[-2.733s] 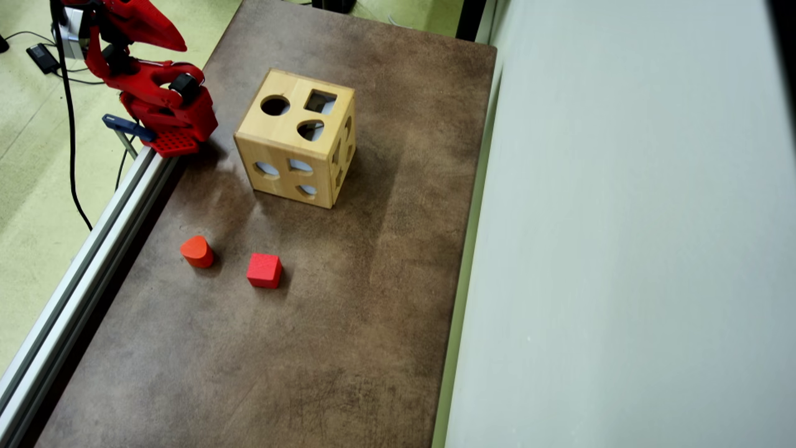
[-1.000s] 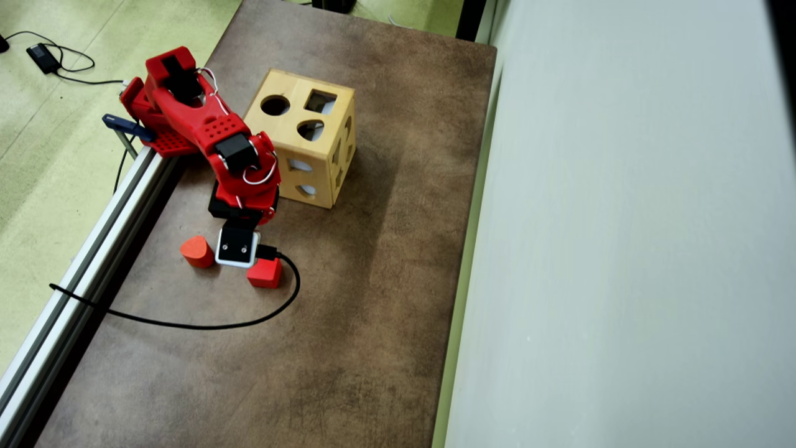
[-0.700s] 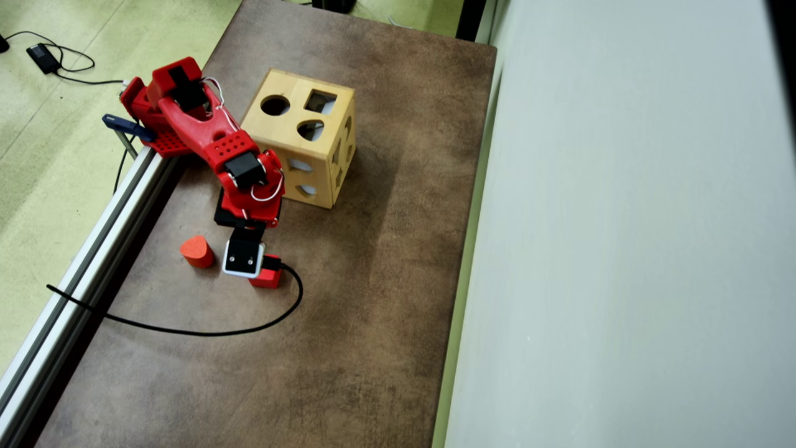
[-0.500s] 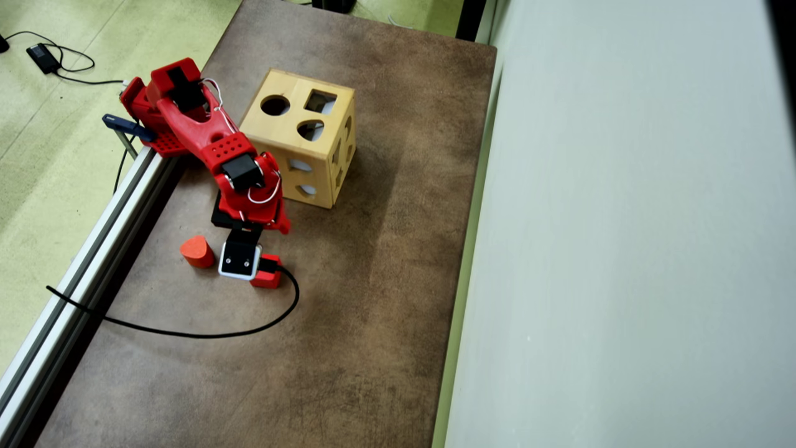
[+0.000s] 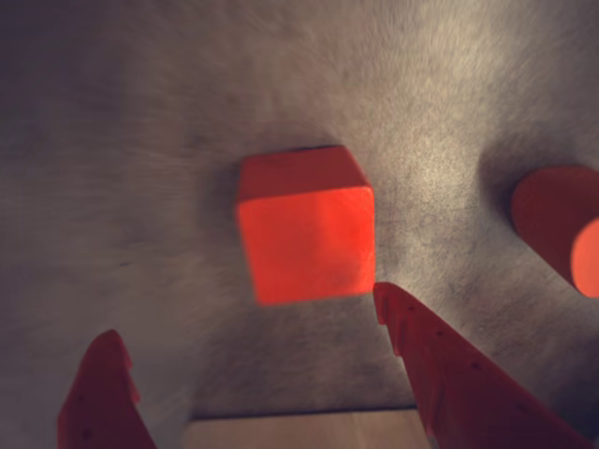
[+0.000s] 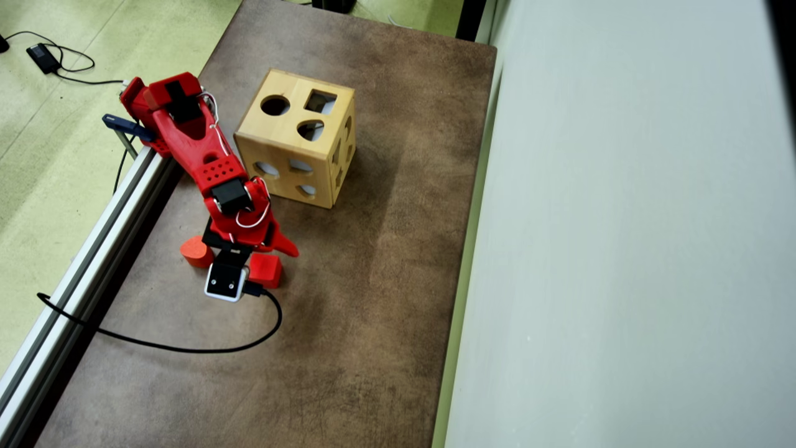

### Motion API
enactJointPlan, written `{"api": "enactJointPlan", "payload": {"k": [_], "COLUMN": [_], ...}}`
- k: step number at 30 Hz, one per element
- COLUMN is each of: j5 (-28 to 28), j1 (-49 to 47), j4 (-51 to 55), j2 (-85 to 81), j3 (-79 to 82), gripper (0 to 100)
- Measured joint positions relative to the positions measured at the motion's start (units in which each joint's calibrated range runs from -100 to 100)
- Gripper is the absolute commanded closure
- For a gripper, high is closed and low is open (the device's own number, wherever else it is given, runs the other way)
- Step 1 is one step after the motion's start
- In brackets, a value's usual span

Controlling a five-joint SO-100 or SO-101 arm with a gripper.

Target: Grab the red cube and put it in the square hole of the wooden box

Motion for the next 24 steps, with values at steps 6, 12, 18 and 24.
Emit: {"api": "enactJointPlan", "payload": {"k": [6, 12, 18, 24], "j5": [0.00, 0.00, 0.00, 0.00], "j1": [-0.07, 0.14, 2.80, 2.80], "j4": [-0.16, -0.16, -0.32, -1.13], "j2": [2.80, 2.80, 2.80, 8.22], "j3": [0.00, 0.00, 0.00, -0.09], "gripper": [60, 60, 60, 60]}}
